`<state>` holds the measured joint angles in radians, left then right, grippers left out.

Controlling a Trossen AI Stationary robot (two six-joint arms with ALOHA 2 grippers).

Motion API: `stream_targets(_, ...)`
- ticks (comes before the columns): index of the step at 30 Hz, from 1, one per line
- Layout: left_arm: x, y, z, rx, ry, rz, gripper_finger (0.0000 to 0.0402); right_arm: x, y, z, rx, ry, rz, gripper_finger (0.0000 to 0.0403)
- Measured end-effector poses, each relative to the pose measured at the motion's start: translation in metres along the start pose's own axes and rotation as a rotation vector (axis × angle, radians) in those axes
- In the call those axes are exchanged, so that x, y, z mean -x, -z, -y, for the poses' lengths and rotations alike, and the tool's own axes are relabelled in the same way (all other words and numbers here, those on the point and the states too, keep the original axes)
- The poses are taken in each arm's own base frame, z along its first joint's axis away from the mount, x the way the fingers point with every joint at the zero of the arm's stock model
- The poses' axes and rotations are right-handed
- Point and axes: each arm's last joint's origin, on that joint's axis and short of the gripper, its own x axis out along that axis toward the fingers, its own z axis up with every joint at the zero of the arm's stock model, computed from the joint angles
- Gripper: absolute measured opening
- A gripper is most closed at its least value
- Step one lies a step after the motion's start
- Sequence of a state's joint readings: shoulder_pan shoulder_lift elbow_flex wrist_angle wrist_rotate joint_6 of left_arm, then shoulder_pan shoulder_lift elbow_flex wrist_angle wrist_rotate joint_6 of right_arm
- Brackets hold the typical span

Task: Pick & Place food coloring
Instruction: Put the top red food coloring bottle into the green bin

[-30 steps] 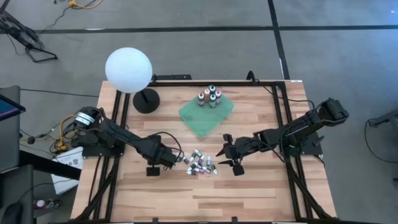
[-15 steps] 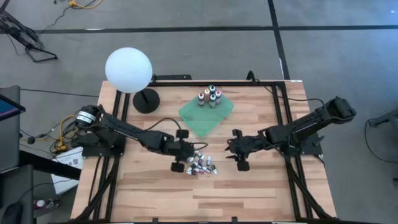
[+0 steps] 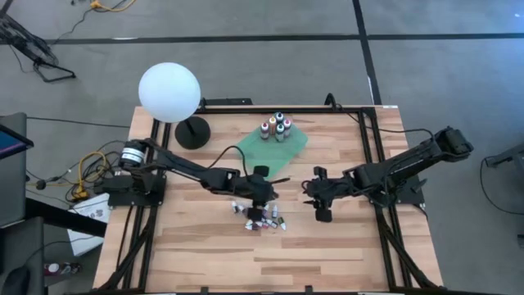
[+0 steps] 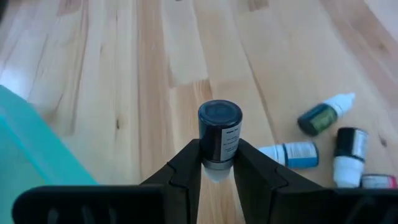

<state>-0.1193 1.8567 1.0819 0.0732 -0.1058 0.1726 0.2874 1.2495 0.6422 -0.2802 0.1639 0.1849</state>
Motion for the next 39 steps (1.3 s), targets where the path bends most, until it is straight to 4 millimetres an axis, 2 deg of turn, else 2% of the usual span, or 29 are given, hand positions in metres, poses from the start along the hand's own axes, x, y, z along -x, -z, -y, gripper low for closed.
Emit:
stream_targets(4, -0.005, 0.0, -0.002, -0.02, -0.065, -0.025, 0.0072, 0.0, -0.001, 0.0, 0.007, -0.002, 0.013, 0.0152)
stream_targets(7, -0.004, -0.009, -0.006, -0.039, -0.124, -0.01, 0.0072, 0.0, -0.002, -0.001, 0.007, -0.004, 0.021, 0.0152)
stream_targets(11, 0.004, -0.022, -0.013, -0.071, -0.209, -0.026, 0.0072, 0.0, -0.002, -0.001, 0.008, -0.005, 0.022, 0.0152)
stream_targets(14, 0.012, -0.024, -0.026, -0.087, -0.329, -0.136, 0.0073, 0.0, -0.002, -0.001, 0.008, -0.005, 0.023, 0.0152)
stream_targets(19, 0.017, -0.013, -0.056, -0.029, -0.413, -0.275, 0.0073, 0.0, -0.002, -0.001, 0.009, -0.006, 0.026, 0.0152)
stream_targets(25, 0.019, 0.003, -0.081, 0.072, -0.434, -0.371, 0.0073, 0.0, -0.003, -0.001, 0.016, -0.007, 0.029, 0.0152)
stream_targets(31, 0.02, 0.008, -0.086, 0.088, -0.423, -0.398, 0.0079, 0.0, -0.003, -0.001, 0.023, -0.008, 0.037, 0.0152)
stream_targets(39, 0.02, 0.008, -0.086, 0.08, -0.416, -0.4, 0.0124, 0.0, -0.004, -0.001, 0.024, -0.009, 0.043, 0.0152)
